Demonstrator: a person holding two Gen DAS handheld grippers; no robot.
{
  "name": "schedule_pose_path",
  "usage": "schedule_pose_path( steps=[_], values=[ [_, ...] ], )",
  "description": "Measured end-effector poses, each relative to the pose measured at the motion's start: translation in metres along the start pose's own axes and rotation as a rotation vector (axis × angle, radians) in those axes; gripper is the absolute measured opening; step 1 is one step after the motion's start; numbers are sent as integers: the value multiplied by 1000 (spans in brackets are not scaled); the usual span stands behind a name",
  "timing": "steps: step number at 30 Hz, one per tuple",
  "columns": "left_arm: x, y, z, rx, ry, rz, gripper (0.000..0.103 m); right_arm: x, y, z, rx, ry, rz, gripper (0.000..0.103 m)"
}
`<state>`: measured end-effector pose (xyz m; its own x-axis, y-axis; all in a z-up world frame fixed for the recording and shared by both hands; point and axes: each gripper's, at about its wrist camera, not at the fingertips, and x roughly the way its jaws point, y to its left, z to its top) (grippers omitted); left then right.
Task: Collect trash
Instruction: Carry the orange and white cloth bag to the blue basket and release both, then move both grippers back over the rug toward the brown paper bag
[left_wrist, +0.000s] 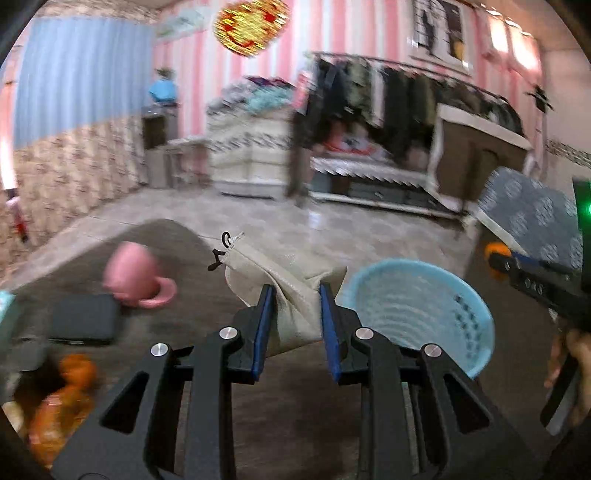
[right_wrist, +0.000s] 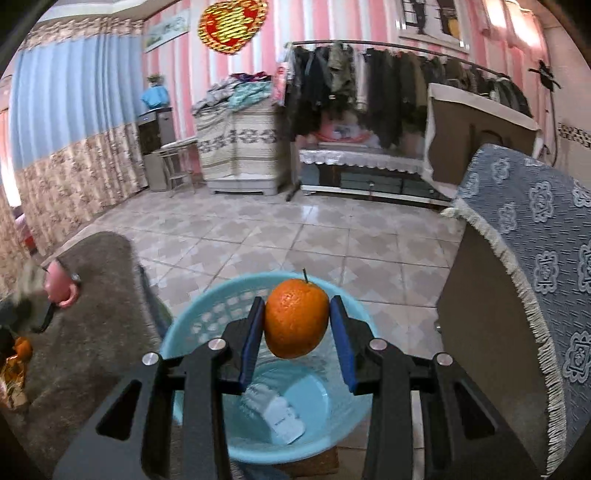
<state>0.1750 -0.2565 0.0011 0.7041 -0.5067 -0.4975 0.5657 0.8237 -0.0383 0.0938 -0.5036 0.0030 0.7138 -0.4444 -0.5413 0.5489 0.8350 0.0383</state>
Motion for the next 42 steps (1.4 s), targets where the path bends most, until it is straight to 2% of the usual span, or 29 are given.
schedule_pose_path(
  steps=[4,6,8,12,16,18,21,27,36,37,38,39,40,42],
  values=[
    [46,-35,-2,67,49,-36,25,15,-20,-2,46,20,-20,37],
    [67,-46,-2,69,71,-65,25,23,-29,-6,63,39,-33,37],
    [78,-55,-2,75,77,-88,25,27,-38,-10,82,50,-43,37],
    [106,-87,0,152,76,-100,26,26,-55,-17,126,60,-61,37],
    [124,-104,3,183,92,-119,30,29,-61,-17,146,61,-67,37],
    [132,-107,4,187,103,-117,46,32,-59,-17,144,70,-61,37],
    [133,-100,7,169,97,-106,68,37,-51,-17,127,82,-53,37],
    [117,-64,17,100,51,-21,93,46,-26,-17,86,96,-29,37],
    [92,-5,21,18,16,86,97,63,10,-21,71,115,6,40],
    [88,-2,22,19,10,96,97,63,11,-21,82,109,13,47],
    [85,1,22,21,5,106,98,62,13,-20,94,98,23,61],
    [80,3,22,23,-1,118,97,59,14,-19,100,82,25,69],
    [76,6,22,24,-3,124,98,57,16,-18,97,70,25,75],
    [67,14,22,12,-7,137,98,49,22,-15,74,43,18,78]
  ],
)
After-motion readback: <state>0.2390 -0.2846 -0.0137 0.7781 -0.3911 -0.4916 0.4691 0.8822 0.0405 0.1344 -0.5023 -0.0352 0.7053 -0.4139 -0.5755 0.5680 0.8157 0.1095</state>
